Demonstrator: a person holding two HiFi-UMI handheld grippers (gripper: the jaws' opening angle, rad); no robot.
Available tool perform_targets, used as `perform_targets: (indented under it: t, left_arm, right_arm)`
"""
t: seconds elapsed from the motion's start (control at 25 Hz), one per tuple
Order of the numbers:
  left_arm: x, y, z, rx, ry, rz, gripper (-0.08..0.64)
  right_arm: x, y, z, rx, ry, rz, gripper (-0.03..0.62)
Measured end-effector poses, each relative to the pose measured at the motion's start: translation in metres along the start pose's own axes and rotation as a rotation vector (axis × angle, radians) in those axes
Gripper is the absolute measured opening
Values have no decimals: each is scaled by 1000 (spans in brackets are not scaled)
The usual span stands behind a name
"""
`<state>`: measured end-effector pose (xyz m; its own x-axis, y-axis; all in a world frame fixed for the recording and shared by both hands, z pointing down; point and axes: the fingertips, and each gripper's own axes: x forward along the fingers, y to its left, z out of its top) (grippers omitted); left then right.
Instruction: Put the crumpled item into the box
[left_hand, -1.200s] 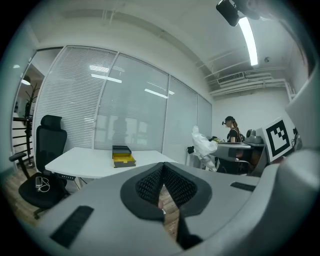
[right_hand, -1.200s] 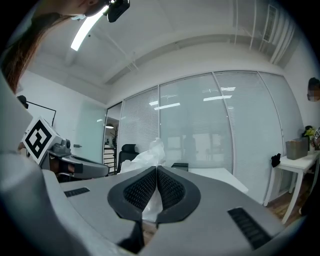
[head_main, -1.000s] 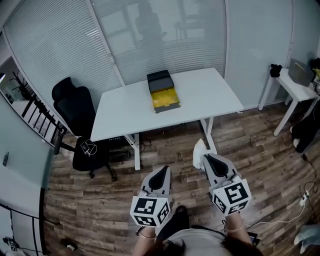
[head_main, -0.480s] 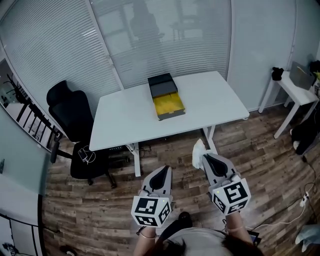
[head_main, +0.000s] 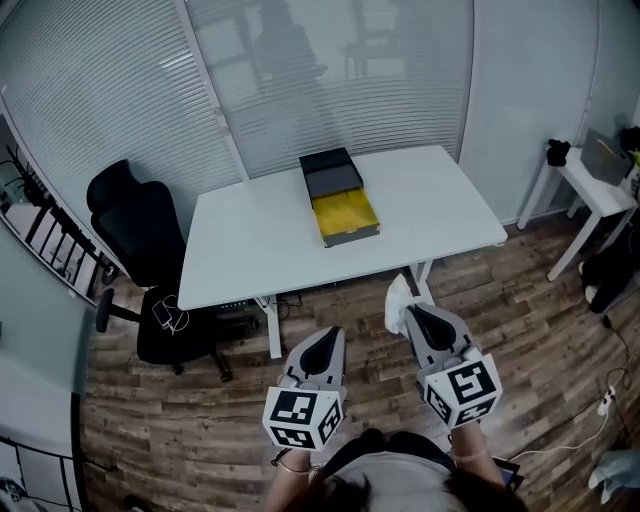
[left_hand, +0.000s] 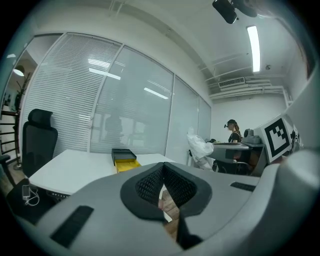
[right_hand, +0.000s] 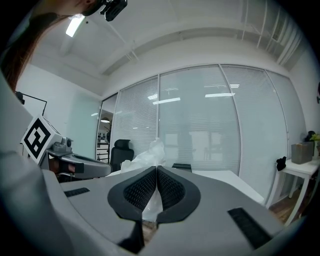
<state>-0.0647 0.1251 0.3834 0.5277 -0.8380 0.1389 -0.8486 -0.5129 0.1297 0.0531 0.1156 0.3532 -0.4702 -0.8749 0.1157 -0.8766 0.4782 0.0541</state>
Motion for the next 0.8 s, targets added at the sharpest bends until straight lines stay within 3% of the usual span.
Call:
perform_targets:
  t: [0.36, 0.8]
  left_arm:
    - [21, 12, -3, -10, 14, -8, 17]
    - [87, 32, 9, 9, 18, -15, 17]
  right_arm:
    - [25, -4, 0, -6, 8, 12, 30]
    - [82, -47, 2, 4, -6, 17, 30]
